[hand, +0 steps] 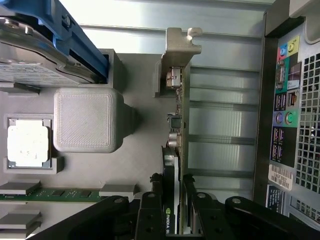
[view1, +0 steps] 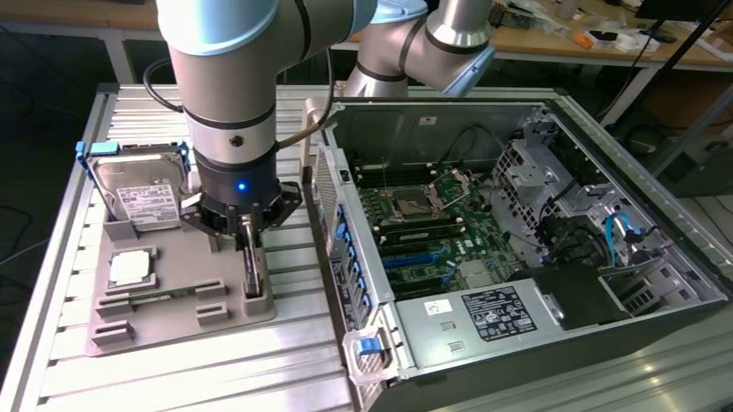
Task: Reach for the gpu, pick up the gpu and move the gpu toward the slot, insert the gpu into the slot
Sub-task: 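Pick up the gpu and move the gpu toward the slot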
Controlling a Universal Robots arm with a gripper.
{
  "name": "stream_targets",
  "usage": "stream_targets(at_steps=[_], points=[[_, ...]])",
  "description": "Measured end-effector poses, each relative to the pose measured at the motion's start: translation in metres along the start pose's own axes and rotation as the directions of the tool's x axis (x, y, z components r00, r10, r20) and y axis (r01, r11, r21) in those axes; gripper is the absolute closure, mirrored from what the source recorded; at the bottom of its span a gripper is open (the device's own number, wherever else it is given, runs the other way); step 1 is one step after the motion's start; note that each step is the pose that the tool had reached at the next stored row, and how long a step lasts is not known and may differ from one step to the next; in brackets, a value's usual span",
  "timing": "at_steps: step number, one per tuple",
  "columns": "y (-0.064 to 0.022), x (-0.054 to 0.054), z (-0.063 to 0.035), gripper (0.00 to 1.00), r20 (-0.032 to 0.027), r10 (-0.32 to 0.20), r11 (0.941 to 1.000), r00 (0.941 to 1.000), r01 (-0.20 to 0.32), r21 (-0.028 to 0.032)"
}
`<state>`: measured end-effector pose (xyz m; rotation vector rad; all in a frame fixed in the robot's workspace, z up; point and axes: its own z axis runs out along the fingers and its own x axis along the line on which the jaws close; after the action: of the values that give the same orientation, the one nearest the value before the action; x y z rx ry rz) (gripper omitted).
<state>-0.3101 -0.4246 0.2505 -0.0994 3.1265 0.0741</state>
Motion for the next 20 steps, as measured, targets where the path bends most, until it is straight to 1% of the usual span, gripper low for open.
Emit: stream_targets(at_steps=[7, 12, 15, 20], points=[[0.0, 0.0, -0.0005, 0.73, 0.0003, 0.0, 1.0, 1.0, 0.0, -0.0004], [0.0004, -0.0001, -0.0086, 0.73, 0.0001, 0.0, 1.0, 1.0, 0.0, -0.0009], [0.0005, -0.0002, -0.0089, 0.73, 0.0005, 0.0, 1.0, 1.0, 0.0, -0.0041], [0.002, -0.0003, -0.0089, 0.73, 0.0003, 0.0, 1.0, 1.0, 0.0, -0.0056]])
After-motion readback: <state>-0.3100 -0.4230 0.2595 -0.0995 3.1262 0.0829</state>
